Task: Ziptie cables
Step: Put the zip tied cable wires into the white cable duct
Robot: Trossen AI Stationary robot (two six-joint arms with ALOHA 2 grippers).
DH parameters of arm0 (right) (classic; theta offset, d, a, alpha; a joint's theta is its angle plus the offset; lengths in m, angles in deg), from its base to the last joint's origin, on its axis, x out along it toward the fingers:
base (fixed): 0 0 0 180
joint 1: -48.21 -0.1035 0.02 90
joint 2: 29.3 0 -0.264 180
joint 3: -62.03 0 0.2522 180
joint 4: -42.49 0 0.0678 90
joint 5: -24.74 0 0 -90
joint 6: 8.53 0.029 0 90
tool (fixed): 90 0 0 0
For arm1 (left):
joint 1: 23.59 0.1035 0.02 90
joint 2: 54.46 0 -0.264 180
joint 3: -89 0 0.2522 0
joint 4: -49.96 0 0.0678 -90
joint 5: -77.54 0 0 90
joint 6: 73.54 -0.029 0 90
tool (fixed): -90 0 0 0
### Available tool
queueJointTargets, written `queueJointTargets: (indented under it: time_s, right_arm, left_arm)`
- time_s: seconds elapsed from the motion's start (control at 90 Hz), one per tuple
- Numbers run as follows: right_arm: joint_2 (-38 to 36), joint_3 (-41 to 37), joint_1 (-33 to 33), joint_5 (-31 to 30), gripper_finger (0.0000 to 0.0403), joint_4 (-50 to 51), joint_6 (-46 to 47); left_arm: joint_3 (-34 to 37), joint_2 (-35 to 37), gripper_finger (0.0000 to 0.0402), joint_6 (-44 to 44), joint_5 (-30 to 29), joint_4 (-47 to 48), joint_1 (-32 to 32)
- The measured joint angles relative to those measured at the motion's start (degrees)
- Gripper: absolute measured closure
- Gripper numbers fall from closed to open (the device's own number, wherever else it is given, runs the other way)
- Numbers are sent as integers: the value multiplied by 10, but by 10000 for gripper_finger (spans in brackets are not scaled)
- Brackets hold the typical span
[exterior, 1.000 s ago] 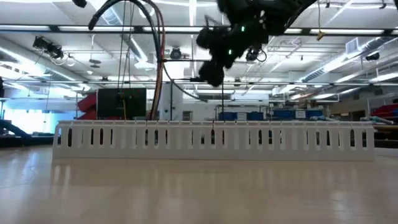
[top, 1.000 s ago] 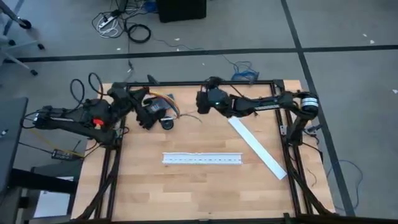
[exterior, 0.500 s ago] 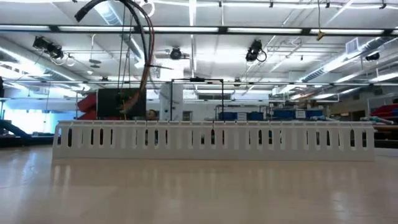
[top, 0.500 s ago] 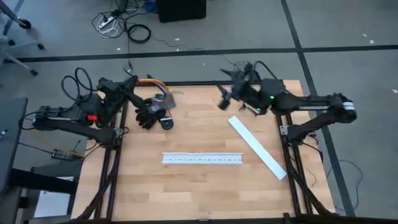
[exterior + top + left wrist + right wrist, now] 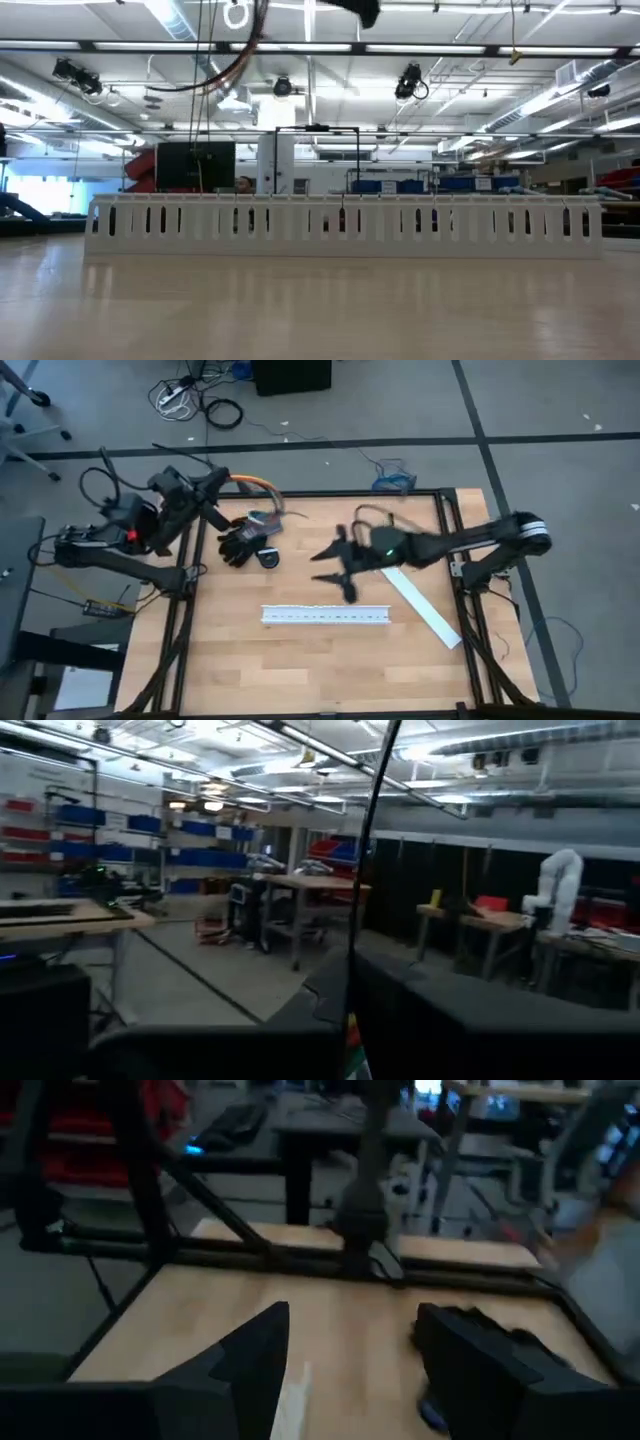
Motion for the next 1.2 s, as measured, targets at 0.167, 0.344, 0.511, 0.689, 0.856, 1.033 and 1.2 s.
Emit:
queueJointTargets:
  time_s: [0.167, 0.344, 0.511, 0.689, 0.856, 1.033, 1.2]
  right_arm:
    - [104, 0, 3, -45, 188, -171, -14]
    - [181, 1, 9, -46, 188, -336, -26]
    - [220, 1, 10, -179, 188, -416, -95]
    - [239, 1, 31, -320, 197, -457, -175]
    - [238, 1, 54, -378, 216, -450, -197]
    - [238, 1, 58, -486, 240, -459, -312]
    - [237, 1, 58, -502, 253, -503, -374]
  left_arm:
    - [-39, -67, 401, 8, 25, 5, -6]
    - [-70, -122, 401, -11, 24, 4, -13]
    - [-79, -143, 401, -22, 28, 2, -23]
    - [-79, -147, 401, -22, 32, -2, -40]
    - [-79, -147, 401, -42, 26, -1, -59]
    - [-79, -137, 401, -87, -22, 6, -90]
    - [-80, -125, 401, -80, -55, 65, -116]
